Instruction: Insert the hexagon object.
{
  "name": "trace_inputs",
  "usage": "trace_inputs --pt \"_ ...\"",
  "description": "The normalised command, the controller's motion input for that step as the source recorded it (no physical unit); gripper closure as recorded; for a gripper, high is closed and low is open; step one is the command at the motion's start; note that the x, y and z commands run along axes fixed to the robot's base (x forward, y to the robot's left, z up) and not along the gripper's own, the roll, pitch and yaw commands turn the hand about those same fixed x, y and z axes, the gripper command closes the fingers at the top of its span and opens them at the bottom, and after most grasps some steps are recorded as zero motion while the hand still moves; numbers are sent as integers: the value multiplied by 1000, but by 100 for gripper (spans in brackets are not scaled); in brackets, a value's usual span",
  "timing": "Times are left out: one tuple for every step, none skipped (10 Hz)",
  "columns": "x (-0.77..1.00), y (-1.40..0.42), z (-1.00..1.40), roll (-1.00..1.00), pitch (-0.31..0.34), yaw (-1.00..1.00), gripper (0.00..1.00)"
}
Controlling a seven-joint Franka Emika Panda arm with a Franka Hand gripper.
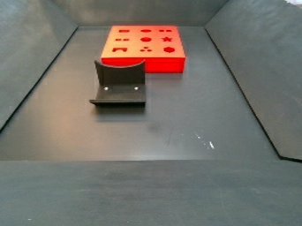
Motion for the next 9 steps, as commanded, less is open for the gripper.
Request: trace_inputs --pt "14 431 0 0 0 97 100" --pt "106 643 -20 0 0 354 100" --pt "83 657 -6 0 0 363 100" --pt "40 677 0 0 0 377 100" --pt "34 680 0 0 0 380 100" --pt "17 674 0 0 0 394 100" --pt "3 677 0 0 10 403 100" --pt "-6 697 -166 0 4 457 100" --pt "-134 517 -309 0 -6 683 100"
